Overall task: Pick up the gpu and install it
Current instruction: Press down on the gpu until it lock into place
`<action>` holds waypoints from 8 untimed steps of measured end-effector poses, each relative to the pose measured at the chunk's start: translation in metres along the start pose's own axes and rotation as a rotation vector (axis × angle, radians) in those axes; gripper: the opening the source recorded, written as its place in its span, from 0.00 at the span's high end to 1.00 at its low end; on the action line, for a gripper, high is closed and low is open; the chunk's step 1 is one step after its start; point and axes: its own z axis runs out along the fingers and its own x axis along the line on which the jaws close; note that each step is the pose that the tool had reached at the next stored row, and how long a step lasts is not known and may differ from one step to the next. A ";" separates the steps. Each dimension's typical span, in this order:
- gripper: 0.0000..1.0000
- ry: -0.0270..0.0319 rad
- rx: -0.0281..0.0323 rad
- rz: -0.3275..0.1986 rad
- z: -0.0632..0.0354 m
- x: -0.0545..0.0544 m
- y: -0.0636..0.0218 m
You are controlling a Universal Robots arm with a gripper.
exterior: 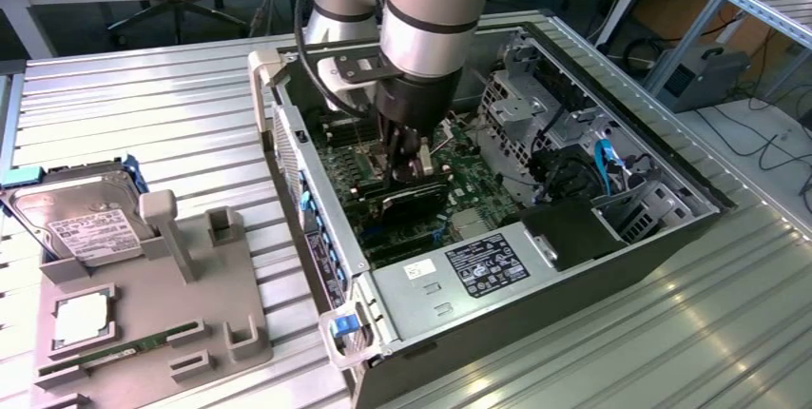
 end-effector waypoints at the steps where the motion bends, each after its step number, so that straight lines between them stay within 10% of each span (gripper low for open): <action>1: 0.89 0.0001 -0.0003 0.000 -0.0050 0.000 -0.0001; 8: 0.89 0.0001 -0.0005 0.000 -0.0096 0.000 -0.0021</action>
